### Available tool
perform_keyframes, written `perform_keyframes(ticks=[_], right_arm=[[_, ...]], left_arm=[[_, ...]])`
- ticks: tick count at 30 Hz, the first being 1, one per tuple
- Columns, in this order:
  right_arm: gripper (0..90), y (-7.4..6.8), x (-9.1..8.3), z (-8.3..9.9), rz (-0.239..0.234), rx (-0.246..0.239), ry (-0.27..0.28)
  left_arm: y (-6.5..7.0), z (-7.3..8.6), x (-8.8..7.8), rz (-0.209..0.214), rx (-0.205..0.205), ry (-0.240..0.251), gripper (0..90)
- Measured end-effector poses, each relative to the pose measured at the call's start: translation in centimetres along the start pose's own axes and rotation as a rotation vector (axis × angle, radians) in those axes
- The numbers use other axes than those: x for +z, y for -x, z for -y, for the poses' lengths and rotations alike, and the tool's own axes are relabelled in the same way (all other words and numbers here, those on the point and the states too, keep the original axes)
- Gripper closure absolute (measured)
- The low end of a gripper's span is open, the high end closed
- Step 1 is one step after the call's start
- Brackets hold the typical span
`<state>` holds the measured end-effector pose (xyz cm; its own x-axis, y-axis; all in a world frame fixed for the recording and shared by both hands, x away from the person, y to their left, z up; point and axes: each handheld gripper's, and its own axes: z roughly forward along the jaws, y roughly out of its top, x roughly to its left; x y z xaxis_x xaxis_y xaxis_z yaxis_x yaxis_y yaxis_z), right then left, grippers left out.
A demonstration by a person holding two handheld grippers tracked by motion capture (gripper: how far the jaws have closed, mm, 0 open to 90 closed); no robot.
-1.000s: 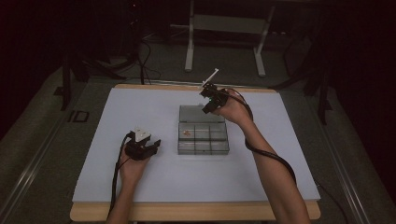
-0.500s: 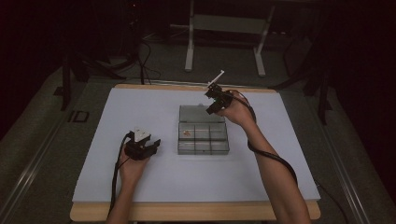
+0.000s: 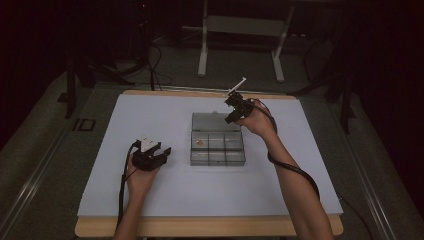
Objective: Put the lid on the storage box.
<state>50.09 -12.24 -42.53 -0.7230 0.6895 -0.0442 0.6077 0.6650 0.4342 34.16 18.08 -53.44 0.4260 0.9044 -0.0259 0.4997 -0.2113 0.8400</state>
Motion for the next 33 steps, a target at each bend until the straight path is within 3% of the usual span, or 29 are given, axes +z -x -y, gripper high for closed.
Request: perform_keyframes(ticks=[13, 22, 33], right_arm=[[66.9, 0.6, 0.7, 0.8, 0.017, 0.031, 0.009], [63.3, 1.8, 1.1, 1.9, 0.011, 0.102, 0.037], [61.3, 2.2, 2.1, 2.9, 0.013, 0.188, 0.066]], left_arm=[[1.4, -1.1, -0.8, 0.036, -0.003, 0.036, 52.4], [2.9, -1.8, -0.8, 0.081, -0.003, 0.03, 53.5], [4.2, -2.4, -0.7, 0.124, 0.014, 0.033, 55.3]])
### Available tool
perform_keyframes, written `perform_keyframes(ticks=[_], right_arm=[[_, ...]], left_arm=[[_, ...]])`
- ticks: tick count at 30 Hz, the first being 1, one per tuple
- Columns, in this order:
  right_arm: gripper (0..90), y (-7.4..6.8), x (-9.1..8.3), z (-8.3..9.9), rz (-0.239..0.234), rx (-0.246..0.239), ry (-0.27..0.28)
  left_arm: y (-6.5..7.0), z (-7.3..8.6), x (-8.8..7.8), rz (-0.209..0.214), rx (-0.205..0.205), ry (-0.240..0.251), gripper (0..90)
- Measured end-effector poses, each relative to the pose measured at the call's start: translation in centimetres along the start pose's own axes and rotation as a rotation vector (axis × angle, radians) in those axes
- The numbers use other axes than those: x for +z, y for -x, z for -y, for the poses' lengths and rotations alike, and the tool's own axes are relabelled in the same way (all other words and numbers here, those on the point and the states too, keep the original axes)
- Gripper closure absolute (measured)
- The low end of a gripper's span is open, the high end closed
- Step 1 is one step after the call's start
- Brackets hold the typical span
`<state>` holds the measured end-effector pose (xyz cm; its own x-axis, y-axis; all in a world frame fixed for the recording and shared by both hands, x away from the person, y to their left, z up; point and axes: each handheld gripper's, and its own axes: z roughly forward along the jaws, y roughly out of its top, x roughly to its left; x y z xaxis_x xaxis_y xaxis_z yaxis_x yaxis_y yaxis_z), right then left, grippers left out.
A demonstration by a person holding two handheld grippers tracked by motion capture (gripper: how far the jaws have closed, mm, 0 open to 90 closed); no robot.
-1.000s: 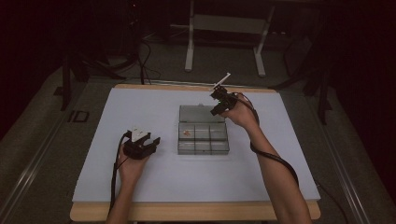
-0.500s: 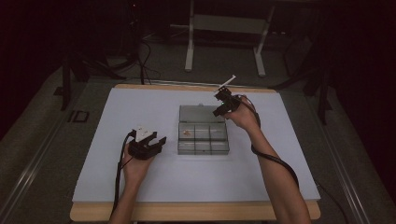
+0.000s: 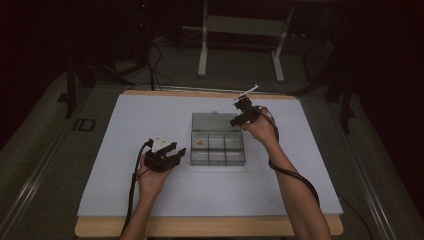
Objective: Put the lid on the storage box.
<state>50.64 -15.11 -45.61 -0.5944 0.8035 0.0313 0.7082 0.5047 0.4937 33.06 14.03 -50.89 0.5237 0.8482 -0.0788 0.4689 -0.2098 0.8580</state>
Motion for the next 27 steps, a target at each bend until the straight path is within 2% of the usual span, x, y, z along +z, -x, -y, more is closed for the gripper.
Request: perform_keyframes(ticks=[1, 5, 17, 21, 27], right_arm=[[61.0, 0.1, 0.1, 0.1, -0.007, 0.026, 0.014], [60.3, 0.3, 0.1, 0.3, -0.001, 0.05, 0.026], [56.8, 0.7, 1.0, 1.1, -0.008, 0.081, 0.012], [55.6, 1.1, 1.2, 1.3, -0.01, 0.096, 0.009], [54.8, 1.5, 1.5, 1.7, -0.027, 0.12, 0.011]], left_arm=[[0.2, 0.0, 0.2, 0.008, -0.001, -0.002, 55.4], [0.7, -0.2, 0.4, 0.018, 0.003, -0.006, 55.3], [2.1, 0.0, 1.9, 0.045, 0.03, -0.042, 56.0], [2.4, 0.1, 2.3, 0.049, 0.041, -0.053, 56.0], [2.4, 0.1, 2.6, 0.05, 0.036, -0.057, 56.1]])
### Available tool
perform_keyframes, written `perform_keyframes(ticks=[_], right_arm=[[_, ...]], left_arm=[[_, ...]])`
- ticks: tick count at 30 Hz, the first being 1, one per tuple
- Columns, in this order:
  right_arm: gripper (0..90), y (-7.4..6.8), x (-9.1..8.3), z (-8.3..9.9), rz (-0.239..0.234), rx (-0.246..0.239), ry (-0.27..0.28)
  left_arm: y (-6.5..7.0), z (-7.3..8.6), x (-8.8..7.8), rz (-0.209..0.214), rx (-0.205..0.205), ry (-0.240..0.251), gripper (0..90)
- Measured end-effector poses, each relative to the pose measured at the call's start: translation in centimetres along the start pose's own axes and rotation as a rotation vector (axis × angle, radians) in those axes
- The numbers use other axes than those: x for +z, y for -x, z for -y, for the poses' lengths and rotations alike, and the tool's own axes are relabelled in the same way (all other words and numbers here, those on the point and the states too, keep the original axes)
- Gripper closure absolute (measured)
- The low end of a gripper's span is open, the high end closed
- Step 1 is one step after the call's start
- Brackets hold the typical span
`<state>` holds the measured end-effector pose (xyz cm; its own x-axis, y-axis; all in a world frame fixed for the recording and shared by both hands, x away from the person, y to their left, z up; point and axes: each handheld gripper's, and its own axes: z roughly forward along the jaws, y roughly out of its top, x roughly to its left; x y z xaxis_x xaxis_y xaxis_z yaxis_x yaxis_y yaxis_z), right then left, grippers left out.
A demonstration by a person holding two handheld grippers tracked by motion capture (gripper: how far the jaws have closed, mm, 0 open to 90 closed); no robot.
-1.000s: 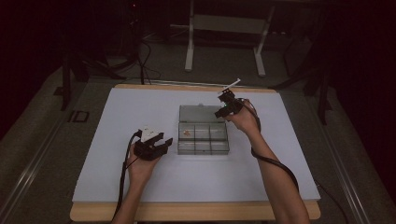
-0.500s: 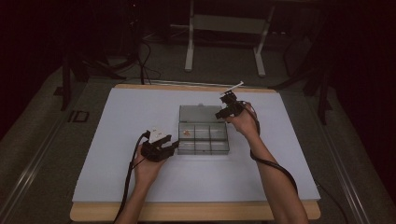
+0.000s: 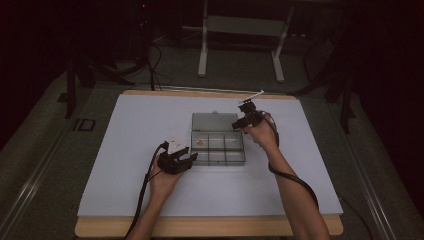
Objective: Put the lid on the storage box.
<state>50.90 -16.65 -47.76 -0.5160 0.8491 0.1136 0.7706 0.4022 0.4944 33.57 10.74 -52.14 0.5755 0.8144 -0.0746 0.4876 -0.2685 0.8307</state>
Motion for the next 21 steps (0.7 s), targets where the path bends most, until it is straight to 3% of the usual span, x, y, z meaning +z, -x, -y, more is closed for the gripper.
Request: perform_keyframes(ticks=[2, 16, 21], right_arm=[[54.4, 0.2, 0.1, 0.0, -0.027, 0.025, 0.006], [52.0, 1.2, 0.6, 0.2, -0.101, 0.119, 0.0], [53.1, 1.8, 0.8, 0.3, -0.137, 0.163, -0.009]], left_arm=[[-0.1, 0.0, 0.1, -0.001, -0.002, -0.002, 56.3], [-0.2, -0.1, 0.7, -0.001, -0.001, -0.021, 60.7], [-0.1, -0.1, 0.8, -0.013, 0.017, -0.027, 62.7]])
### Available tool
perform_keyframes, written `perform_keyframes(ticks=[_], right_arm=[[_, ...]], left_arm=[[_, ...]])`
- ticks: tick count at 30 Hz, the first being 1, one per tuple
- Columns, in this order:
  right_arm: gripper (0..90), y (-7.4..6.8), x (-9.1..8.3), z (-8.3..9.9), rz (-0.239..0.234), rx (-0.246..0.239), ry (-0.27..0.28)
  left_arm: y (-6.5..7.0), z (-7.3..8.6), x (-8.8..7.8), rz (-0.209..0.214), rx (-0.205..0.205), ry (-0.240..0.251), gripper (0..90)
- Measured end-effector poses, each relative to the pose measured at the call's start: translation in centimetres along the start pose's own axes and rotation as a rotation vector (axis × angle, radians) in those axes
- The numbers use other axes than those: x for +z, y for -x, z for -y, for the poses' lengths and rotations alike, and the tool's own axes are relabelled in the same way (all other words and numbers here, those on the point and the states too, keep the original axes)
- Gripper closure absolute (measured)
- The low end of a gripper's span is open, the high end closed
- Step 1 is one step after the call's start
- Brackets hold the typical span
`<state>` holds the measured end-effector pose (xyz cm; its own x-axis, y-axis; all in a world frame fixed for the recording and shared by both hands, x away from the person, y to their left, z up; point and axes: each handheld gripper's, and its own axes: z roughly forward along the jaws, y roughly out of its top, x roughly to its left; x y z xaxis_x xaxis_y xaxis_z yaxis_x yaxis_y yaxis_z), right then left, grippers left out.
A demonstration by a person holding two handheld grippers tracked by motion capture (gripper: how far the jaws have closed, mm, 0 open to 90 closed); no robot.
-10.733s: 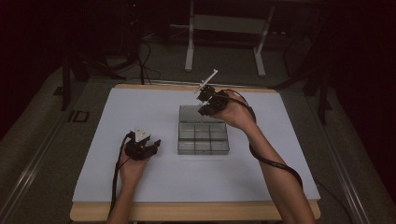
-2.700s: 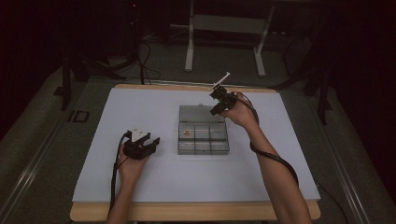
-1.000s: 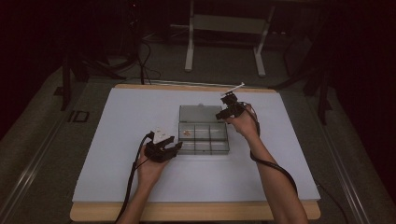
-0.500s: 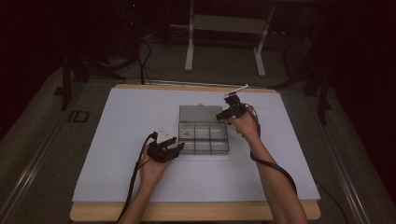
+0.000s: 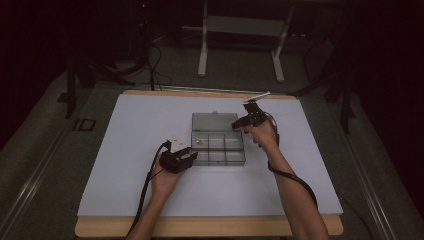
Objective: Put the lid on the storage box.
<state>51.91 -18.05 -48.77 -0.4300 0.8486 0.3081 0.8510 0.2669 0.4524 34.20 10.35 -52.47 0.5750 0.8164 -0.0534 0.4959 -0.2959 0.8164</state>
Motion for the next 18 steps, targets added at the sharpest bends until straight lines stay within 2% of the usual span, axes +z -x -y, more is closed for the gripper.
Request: perform_keyframes(ticks=[2, 3, 9, 17, 18], right_arm=[[53.0, 0.2, 0.0, 0.0, -0.009, 0.009, -0.003], [52.2, 0.4, 0.1, -0.1, -0.03, 0.042, -0.012], [50.2, 1.0, 0.3, -0.1, -0.075, 0.097, -0.023], [49.5, 1.2, 0.4, -0.1, -0.095, 0.118, -0.032], [49.3, 1.4, 0.5, -0.1, -0.12, 0.139, -0.042]], left_arm=[[-0.1, 0.0, 0.0, 0.004, -0.004, 0.0, 62.6], [-0.1, 0.0, 0.0, 0.004, -0.003, 0.0, 62.6], [0.0, 0.0, 0.0, 0.001, -0.001, -0.003, 62.7], [0.0, -0.1, 0.0, -0.005, 0.004, -0.008, 63.1], [0.1, -0.1, 0.1, -0.008, 0.007, -0.008, 63.1]])
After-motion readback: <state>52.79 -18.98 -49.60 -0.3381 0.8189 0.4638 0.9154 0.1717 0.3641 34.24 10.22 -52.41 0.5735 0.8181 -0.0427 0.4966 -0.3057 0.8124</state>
